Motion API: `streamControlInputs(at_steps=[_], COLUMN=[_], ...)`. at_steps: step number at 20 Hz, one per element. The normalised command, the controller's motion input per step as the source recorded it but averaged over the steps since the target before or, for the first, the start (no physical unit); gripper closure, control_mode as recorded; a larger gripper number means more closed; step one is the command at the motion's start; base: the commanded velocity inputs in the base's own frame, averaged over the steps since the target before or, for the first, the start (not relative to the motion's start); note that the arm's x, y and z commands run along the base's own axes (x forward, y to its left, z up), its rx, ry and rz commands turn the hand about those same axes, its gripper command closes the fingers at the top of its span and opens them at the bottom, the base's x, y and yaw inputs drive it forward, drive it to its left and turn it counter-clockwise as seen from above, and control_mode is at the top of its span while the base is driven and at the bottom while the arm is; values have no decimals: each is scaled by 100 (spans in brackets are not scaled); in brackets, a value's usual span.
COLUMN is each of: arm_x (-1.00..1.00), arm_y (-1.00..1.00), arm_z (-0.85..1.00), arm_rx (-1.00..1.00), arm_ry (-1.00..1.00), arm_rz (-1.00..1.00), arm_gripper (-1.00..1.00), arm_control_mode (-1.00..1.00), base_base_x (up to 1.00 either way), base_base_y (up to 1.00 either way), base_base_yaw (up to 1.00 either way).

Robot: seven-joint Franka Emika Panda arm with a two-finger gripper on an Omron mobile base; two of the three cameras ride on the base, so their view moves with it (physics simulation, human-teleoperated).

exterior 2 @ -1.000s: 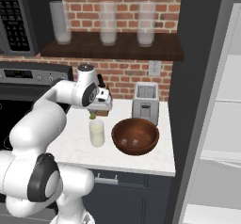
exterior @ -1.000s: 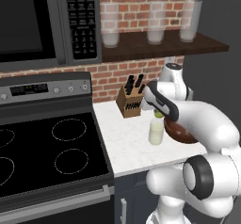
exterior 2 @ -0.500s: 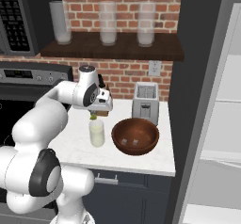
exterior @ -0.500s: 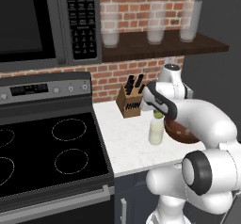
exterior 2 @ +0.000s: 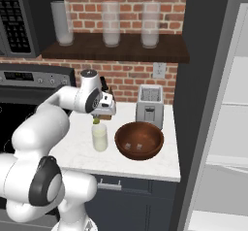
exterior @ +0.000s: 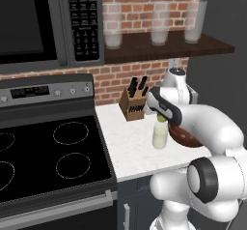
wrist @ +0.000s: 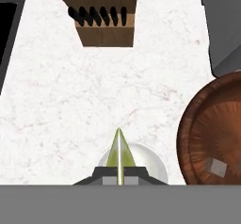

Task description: Grab a lemon wedge from the fridge and one ice cube from the ice bowl, and put them in the glass of lemonade.

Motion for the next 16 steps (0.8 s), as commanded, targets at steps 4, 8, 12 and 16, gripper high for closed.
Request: streamControlInputs(at_steps=[4, 8, 12, 16], arm_x=[-9, -4, -5, 0], arm_y=[0, 0, 0, 0], arm_z=[0, 0, 0, -1], arm_rx=[0, 0, 0, 0], arm_ry=[-9, -3, 0, 0], arm_rz=[0, 0, 0, 0], arm_gripper=[100, 100, 100, 100], arm_control_mode=[-100, -100, -100, -100], base_base_x=[0, 0, 0, 0], base_base_y=[0, 0, 0, 0], base_base_yaw=[0, 0, 0, 0])
